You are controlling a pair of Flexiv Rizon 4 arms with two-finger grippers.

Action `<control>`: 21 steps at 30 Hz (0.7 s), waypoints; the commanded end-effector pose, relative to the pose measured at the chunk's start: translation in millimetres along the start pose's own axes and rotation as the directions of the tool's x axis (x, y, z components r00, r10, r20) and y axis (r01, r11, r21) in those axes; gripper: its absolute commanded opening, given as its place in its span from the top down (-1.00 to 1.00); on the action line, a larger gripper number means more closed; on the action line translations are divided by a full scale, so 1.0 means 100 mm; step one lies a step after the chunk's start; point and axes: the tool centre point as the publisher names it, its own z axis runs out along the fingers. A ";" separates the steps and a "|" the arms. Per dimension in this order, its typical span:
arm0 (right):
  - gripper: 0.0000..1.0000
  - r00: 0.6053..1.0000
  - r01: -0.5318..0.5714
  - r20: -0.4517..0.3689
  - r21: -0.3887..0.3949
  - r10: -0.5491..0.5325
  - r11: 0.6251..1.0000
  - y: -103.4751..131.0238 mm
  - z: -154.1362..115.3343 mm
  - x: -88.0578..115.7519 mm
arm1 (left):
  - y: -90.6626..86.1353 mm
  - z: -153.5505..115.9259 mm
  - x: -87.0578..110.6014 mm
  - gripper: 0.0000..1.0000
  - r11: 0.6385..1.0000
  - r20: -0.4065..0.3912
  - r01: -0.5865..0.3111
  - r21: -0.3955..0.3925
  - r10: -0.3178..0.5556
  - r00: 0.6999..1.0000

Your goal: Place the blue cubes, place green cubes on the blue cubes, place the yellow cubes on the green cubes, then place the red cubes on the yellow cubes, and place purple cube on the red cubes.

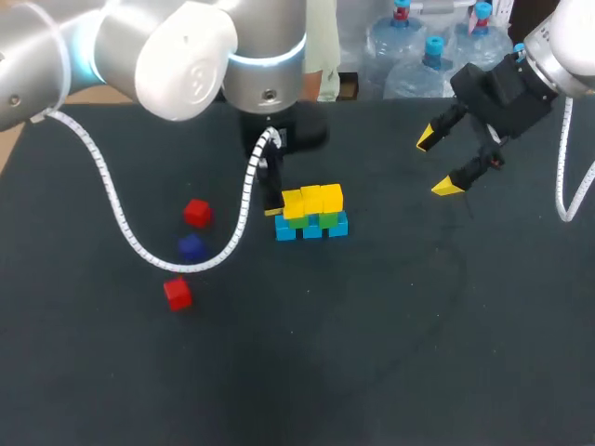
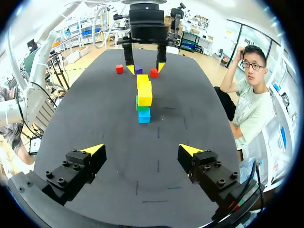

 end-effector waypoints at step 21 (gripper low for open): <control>-1.00 1.000 0.001 0.001 0.000 -0.001 1.000 0.00 0.00 0.00 | 0.26 -0.13 0.38 -1.00 1.000 -0.014 0.013 -0.020 -0.014 1.000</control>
